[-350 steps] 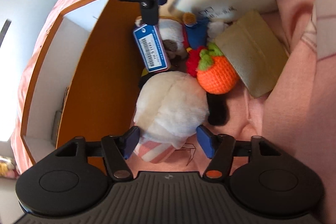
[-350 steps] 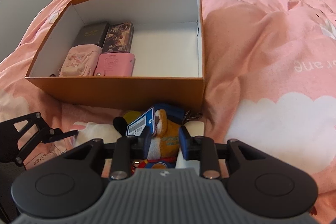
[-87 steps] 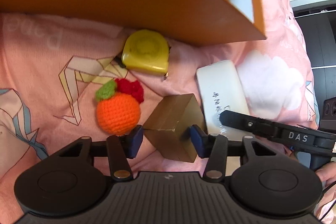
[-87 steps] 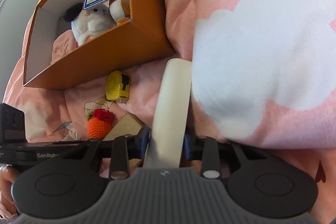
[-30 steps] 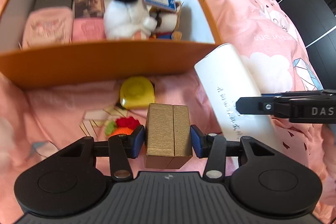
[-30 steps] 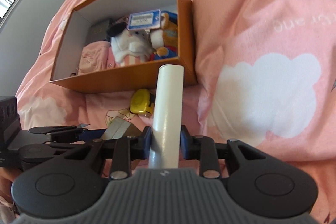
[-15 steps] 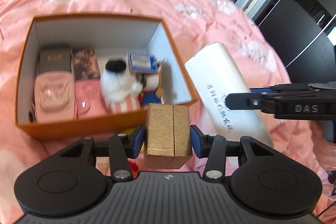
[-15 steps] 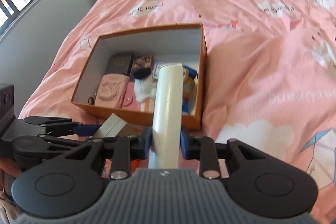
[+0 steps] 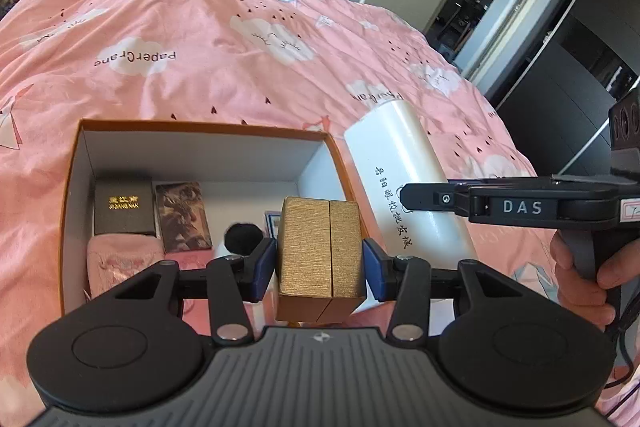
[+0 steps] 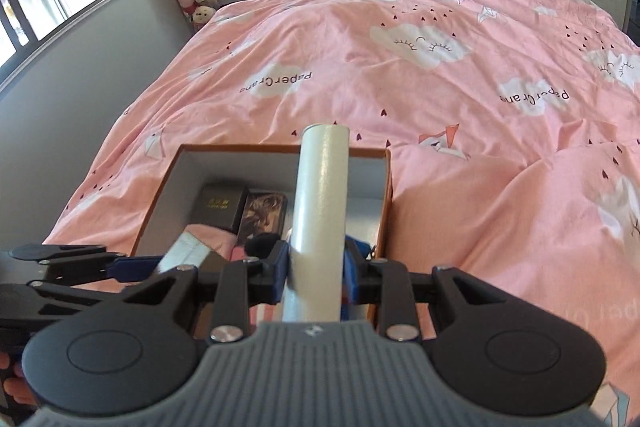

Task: Organize objects
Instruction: 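Carry the kraft cube box and white pen case with both tools over the orange box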

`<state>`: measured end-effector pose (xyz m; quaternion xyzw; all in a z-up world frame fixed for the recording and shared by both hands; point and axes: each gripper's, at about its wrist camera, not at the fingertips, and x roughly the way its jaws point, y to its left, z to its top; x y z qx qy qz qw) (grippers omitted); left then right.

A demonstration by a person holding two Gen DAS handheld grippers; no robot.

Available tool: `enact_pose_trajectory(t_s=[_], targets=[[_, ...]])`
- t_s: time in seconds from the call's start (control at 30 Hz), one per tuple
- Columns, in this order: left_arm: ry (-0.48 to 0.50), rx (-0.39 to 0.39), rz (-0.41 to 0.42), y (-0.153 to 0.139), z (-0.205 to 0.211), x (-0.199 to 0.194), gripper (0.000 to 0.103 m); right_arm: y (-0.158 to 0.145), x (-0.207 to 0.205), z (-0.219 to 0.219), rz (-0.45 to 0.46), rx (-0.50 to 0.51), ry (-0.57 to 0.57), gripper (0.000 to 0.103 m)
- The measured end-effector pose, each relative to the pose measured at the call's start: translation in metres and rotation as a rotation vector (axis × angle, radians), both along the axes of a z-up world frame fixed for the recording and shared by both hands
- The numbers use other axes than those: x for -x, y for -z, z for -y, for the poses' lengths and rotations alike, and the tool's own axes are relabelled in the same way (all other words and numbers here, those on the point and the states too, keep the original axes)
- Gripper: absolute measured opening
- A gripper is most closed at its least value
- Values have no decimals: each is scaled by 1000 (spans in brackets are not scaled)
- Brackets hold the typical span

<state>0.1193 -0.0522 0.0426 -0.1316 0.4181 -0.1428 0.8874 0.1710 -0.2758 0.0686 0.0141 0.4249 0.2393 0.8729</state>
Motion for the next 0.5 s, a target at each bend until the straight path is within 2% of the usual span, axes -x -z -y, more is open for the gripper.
enact_pose_trajectory(t_s=[0.2, 0.4, 0.5], targets=[[-45, 5, -31, 14, -10, -23, 53, 23, -33, -16, -24, 47, 33, 30], [-52, 24, -61, 31, -15, -34, 53, 55, -45, -40, -6, 199, 82, 30], [-56, 34, -72, 37, -18, -39, 53, 62, -49, -47, -37, 193, 111, 29]])
